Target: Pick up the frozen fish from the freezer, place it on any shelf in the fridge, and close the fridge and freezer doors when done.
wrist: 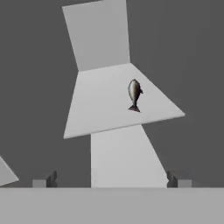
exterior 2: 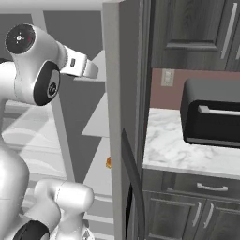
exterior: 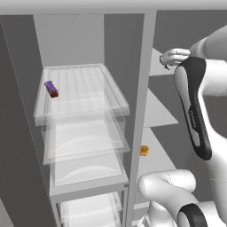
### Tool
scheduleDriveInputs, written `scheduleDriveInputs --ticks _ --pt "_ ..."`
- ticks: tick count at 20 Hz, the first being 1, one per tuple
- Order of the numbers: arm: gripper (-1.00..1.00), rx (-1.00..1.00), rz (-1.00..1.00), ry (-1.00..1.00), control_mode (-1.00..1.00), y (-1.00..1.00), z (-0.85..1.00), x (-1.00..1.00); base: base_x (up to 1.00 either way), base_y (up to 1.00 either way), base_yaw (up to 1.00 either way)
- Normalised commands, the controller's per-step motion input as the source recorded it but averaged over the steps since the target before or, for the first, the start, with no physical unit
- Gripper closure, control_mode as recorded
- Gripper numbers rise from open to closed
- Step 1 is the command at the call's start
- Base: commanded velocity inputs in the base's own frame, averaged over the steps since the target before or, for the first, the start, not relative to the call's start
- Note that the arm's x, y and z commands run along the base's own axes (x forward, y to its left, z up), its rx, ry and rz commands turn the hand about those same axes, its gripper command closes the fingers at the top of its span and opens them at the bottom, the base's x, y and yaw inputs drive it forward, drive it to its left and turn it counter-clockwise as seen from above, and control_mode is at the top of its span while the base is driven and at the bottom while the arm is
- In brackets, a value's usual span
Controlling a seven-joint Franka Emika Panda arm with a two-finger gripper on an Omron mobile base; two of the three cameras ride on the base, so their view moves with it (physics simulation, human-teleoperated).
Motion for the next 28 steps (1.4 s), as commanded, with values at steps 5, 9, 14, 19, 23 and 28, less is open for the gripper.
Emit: scheduleDriveInputs --ticks 5,9,14,19,23,28 --pt "-1.0 -0.02 -0.01 0.02 -1.0 -0.29 -0.35 0.27 0.0 0.0 0.0" --pt "-1.0 0.0 -0.06 0.01 -1.0 -0.31 -0.22 0.37 0.0 0.0 0.0" --pt "-1.0 0.0 -0.1 0.0 -1.0 -0.13 -0.12 0.65 0.0 0.0 0.0" --pt "-1.0 0.0 -0.12 0.02 -1.0 -0.06 0.0 0.78 0.0 0.0 0.0" --pt "-1.0 0.05 -0.07 0.05 -1.0 -0.2 -0.02 0.61 0.0 0.0 0.0" --pt "-1.0 0.12 -0.01 0.14 -1.0 -0.34 -0.19 0.44 0.0 0.0 0.0"
